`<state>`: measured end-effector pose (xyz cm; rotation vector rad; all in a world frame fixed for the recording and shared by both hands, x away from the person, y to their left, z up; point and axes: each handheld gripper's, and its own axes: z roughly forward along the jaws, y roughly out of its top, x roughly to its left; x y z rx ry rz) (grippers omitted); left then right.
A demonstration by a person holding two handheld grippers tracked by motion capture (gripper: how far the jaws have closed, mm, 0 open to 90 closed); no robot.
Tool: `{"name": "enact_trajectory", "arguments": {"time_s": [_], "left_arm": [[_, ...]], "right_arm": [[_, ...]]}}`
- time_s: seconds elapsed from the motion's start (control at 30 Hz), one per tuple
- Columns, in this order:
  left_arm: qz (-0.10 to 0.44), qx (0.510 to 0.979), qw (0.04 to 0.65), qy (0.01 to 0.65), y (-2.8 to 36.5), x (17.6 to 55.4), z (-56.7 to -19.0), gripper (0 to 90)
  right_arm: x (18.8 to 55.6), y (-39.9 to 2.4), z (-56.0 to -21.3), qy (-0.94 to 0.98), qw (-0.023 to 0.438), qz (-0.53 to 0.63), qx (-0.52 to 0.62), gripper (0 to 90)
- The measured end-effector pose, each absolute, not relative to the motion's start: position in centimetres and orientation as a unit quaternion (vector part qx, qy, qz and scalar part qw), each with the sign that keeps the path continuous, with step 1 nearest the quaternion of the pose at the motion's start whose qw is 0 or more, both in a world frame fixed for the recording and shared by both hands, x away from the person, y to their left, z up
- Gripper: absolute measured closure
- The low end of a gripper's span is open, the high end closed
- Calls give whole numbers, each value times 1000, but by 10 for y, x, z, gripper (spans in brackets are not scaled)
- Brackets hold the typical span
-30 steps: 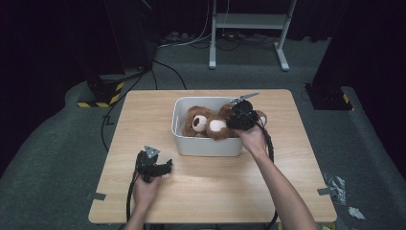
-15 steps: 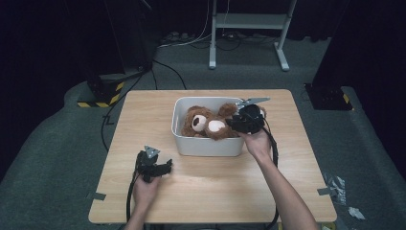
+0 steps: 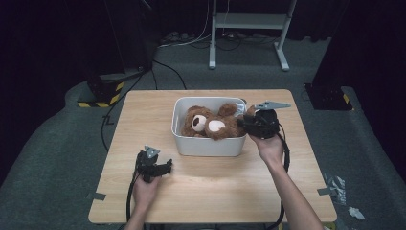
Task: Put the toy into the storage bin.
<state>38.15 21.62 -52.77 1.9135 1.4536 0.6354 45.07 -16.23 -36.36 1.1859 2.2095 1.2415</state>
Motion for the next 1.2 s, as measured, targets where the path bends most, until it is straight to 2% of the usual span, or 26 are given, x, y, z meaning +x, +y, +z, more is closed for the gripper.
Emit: {"name": "enact_trajectory", "arguments": {"time_s": [0.47,1.2], "left_arm": [[242,728,322,554,216,381,-528,197],[243,731,321,551,217,382,-527,197]], "right_arm": [[430,-191,-359,757,186,455,430,592],[410,-235,-375,716,206,481,462,549]]}}
